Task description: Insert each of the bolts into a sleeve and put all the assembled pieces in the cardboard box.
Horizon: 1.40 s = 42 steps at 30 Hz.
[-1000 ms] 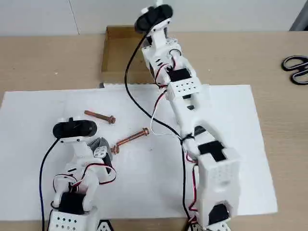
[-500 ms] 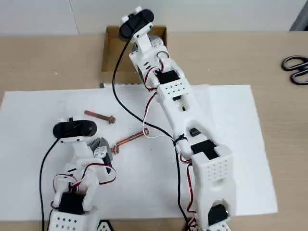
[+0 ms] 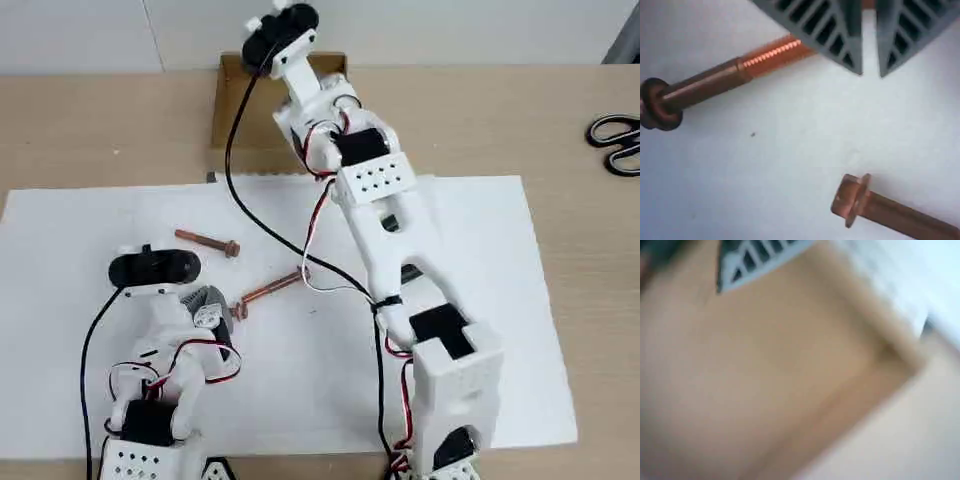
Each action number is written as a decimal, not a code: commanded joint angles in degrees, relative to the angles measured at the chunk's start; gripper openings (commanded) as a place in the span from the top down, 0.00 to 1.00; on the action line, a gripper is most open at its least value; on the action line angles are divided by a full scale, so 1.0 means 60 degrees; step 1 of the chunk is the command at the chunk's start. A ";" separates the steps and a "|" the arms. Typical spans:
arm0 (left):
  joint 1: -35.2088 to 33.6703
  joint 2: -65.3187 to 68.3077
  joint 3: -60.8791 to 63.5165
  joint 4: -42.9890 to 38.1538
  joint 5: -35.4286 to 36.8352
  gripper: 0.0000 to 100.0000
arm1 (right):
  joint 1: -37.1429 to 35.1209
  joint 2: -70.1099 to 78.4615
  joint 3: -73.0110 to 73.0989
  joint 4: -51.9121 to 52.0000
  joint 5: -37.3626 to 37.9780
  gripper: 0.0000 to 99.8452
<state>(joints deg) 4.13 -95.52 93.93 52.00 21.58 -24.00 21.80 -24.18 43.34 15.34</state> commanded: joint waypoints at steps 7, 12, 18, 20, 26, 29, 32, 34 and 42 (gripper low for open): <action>-0.0059 -0.0059 -0.0022 -0.0205 0.0059 0.99 | 0.0095 -0.1590 -0.0513 0.3758 -0.1612 0.82; -0.0059 -0.0059 -0.0022 -0.0205 0.0059 0.99 | 0.0168 -0.1692 -0.0513 0.5253 -0.3223 0.82; -0.0059 -0.0059 -0.0022 -0.0205 0.0220 0.99 | 0.0549 -0.1619 -0.0484 0.6176 -0.5363 0.82; -0.0059 -0.0059 -0.0022 -0.0205 0.0220 0.99 | 0.0799 -0.1619 -0.0484 0.6176 -0.6022 0.82; -0.0059 -0.0059 -0.0022 -0.0205 0.0234 0.99 | 0.1414 -0.0930 -0.0484 0.6264 -0.8073 0.82; -0.0073 -0.0059 -0.0022 -0.0205 0.0234 0.99 | 0.1634 -0.0667 -0.0484 0.6264 -0.8982 0.82; -0.0073 -0.0059 -0.0022 -0.0205 0.0234 0.99 | 0.1604 -0.0462 -0.0484 0.6264 -0.9465 0.82; -0.0073 -0.0059 -0.0022 -0.0205 0.0234 0.99 | 0.1575 -0.0300 -0.0484 0.6264 -0.9729 0.82; -0.0073 -0.0059 -0.0022 -0.0205 0.0234 0.99 | 0.1619 0.0227 -0.0484 0.6264 -1.0447 0.82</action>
<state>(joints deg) 4.13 -95.52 93.93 52.00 22.64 -14.86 23.30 -24.53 80.62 -46.55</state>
